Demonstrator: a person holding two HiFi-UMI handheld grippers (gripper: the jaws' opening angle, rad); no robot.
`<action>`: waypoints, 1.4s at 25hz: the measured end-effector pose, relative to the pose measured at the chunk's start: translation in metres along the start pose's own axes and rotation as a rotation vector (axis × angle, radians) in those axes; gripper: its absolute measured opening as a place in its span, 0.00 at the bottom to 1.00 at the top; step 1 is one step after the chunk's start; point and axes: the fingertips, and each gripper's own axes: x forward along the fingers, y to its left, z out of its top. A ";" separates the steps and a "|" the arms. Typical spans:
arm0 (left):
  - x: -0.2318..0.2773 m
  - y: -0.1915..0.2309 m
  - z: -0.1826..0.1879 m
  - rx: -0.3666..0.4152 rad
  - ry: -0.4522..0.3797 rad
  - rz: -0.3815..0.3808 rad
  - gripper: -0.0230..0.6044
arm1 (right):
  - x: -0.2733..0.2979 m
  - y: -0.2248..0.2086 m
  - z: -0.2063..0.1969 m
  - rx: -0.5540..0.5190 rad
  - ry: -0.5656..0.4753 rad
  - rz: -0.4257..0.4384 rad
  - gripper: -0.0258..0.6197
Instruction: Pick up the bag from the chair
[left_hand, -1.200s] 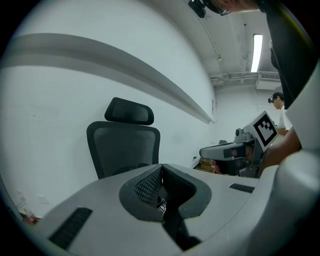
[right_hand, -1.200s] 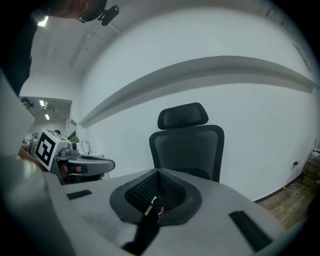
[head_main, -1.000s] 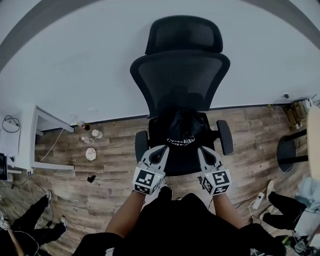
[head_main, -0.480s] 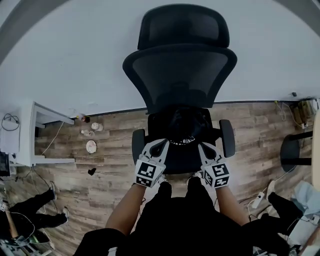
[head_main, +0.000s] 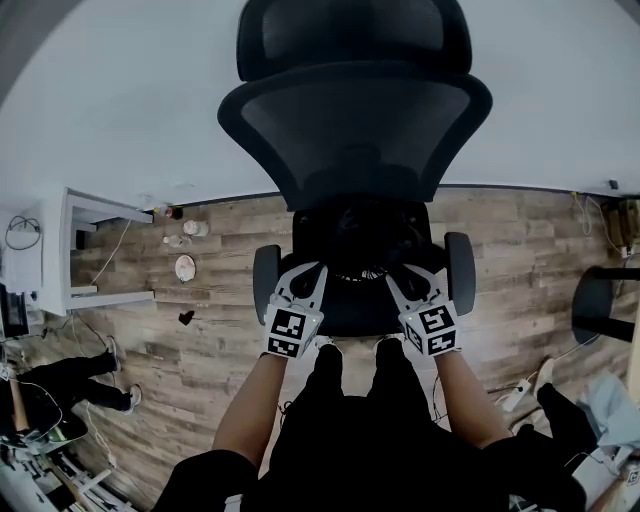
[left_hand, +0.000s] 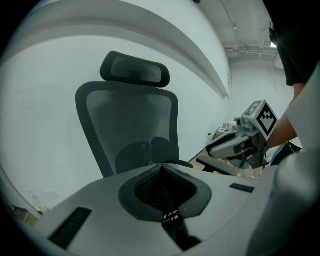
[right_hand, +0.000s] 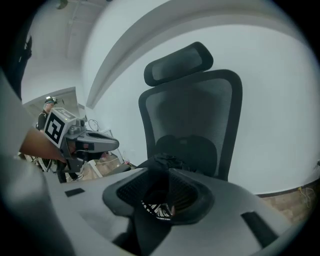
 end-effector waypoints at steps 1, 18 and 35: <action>0.006 0.002 -0.004 0.001 0.011 0.008 0.07 | 0.006 -0.003 -0.004 0.001 0.012 0.015 0.29; 0.144 0.013 -0.090 0.013 0.357 -0.213 0.64 | 0.119 -0.064 -0.081 0.033 0.377 0.127 0.59; 0.130 0.004 -0.041 0.045 0.104 -0.156 0.11 | 0.103 -0.073 -0.032 -0.024 0.134 -0.017 0.15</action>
